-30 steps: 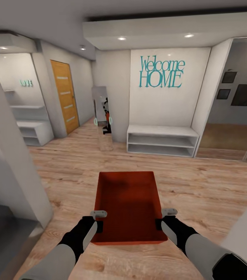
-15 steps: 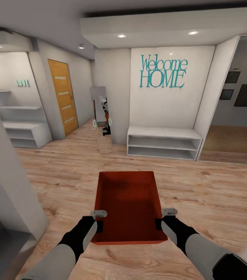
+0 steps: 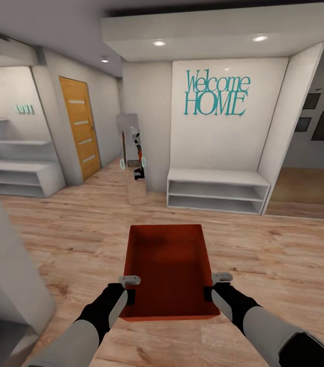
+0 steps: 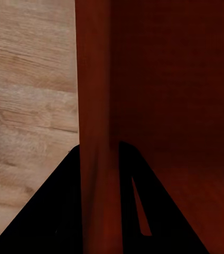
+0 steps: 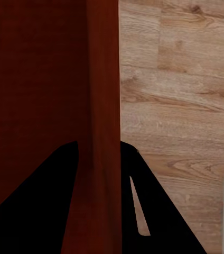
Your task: Move the two storage containers from the living room to the garage. In the garage, place one container on the floor and stack the other container on top of it (either order is fine).
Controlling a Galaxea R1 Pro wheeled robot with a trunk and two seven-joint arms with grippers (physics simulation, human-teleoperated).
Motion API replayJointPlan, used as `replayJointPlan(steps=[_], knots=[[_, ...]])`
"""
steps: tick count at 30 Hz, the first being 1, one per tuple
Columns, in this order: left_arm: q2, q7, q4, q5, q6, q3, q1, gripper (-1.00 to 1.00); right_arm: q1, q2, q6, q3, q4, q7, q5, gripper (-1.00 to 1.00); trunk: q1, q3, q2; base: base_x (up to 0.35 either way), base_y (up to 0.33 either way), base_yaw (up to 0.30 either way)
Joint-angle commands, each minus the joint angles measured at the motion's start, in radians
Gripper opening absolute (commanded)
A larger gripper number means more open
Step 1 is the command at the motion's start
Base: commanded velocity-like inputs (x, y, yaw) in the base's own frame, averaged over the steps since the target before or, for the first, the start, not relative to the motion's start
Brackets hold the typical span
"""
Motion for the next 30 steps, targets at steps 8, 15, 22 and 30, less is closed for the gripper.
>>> replayJointPlan(steps=[8,15,22,30], knots=[[0.002,0.014,0.052,0.003,0.008,-0.015,-0.001,-1.00,-0.002,-0.001,-0.001,0.026,-0.007,0.001,-0.015,-1.00,0.001,-0.002,-0.002,0.322,0.000,0.000],[0.002,0.014,0.052,0.003,0.008,-0.015,-0.001,-1.00,-0.002,-0.001,-0.001,0.026,-0.007,0.001,-0.015,-1.00,0.001,-0.002,-0.002,0.322,0.000,0.000],[0.002,0.014,0.052,0.003,0.008,-0.015,-0.001,-1.00,-0.002,-0.001,-0.001,0.026,-0.007,0.001,-0.014,-1.00,0.001,-0.002,-0.002,0.322,0.000,0.000],[0.002,0.014,0.052,0.003,0.008,-0.015,-0.001,-1.00,-0.002,-0.001,-0.001,0.026,-0.007,0.002,-0.015,-1.00,0.001,-0.002,-0.002,0.322,0.000,0.000]])
